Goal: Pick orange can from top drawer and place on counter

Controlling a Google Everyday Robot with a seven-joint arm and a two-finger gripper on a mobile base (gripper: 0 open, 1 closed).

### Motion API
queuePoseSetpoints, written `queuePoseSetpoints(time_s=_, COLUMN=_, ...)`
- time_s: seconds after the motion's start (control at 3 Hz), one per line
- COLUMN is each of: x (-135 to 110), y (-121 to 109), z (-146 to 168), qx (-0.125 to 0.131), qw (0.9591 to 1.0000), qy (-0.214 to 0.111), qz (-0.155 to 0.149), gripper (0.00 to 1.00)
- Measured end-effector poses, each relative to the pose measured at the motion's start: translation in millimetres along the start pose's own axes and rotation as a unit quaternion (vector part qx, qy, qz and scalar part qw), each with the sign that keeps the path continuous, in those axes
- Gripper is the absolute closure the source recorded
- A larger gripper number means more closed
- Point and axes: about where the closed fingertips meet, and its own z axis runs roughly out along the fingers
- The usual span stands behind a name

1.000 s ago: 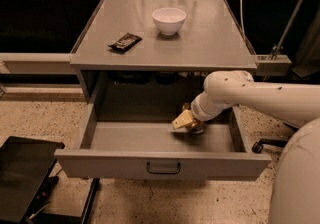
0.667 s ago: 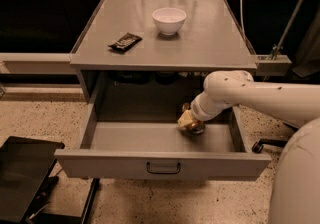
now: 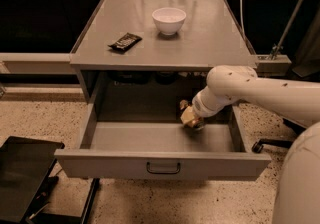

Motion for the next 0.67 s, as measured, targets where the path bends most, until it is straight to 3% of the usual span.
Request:
queuePoseSetpoints(time_s=0.33, x=-20.8, y=-6.4, z=-32.8, qx=-0.024, qw=0.9996, qy=-0.012, qz=-0.003, gripper=1.0)
queuePoseSetpoints(time_s=0.67, x=-57.6, y=-15.8, z=-92.5, qx=-0.047, qw=0.9976, qy=-0.048, qz=-0.019, gripper=1.0)
